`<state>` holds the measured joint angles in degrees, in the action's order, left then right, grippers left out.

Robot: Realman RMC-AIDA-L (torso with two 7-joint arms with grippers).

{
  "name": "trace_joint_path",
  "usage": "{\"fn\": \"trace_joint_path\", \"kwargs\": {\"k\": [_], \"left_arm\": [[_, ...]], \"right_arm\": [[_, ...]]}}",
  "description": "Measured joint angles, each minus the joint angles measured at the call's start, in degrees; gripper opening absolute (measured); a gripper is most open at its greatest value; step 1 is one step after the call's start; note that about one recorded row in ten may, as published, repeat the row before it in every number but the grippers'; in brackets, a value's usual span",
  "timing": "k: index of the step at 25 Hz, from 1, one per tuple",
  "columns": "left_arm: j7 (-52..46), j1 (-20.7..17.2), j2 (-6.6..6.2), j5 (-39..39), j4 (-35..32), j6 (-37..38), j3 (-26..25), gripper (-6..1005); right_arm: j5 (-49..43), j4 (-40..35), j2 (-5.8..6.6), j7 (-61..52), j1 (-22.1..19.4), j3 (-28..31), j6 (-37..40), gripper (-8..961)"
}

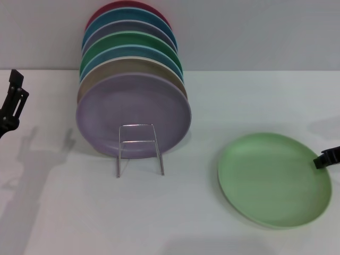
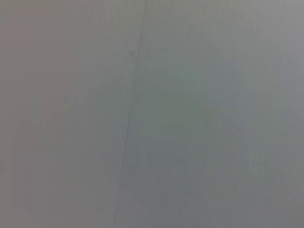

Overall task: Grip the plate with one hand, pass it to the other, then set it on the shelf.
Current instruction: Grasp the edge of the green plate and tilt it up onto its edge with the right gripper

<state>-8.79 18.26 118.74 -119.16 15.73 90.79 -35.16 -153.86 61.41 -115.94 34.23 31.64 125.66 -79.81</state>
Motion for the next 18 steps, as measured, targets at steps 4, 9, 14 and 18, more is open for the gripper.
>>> {"fn": "trace_joint_path", "kwargs": {"k": [4, 9, 14, 18], "left_arm": [[0.0, -0.1, 0.00, 0.1, 0.0, 0.0, 0.0, 860], [0.0, -0.1, -0.02, 0.2, 0.0, 0.1, 0.0, 860], [0.0, -0.2, -0.05, 0.3, -0.1, 0.1, 0.0, 860], [0.0, -0.2, -0.08, 0.3, -0.1, 0.1, 0.0, 859]], "right_arm": [[0.0, -0.1, -0.02, 0.1, 0.1, -0.1, 0.2, 50], [0.0, -0.2, -0.05, 0.1, 0.2, -0.1, 0.3, 55], [0.0, 0.0, -0.40, 1.4, 0.1, -0.2, 1.5, 51], [0.1, 0.2, -0.63, 1.6, 0.1, -0.2, 2.9, 48]]}}
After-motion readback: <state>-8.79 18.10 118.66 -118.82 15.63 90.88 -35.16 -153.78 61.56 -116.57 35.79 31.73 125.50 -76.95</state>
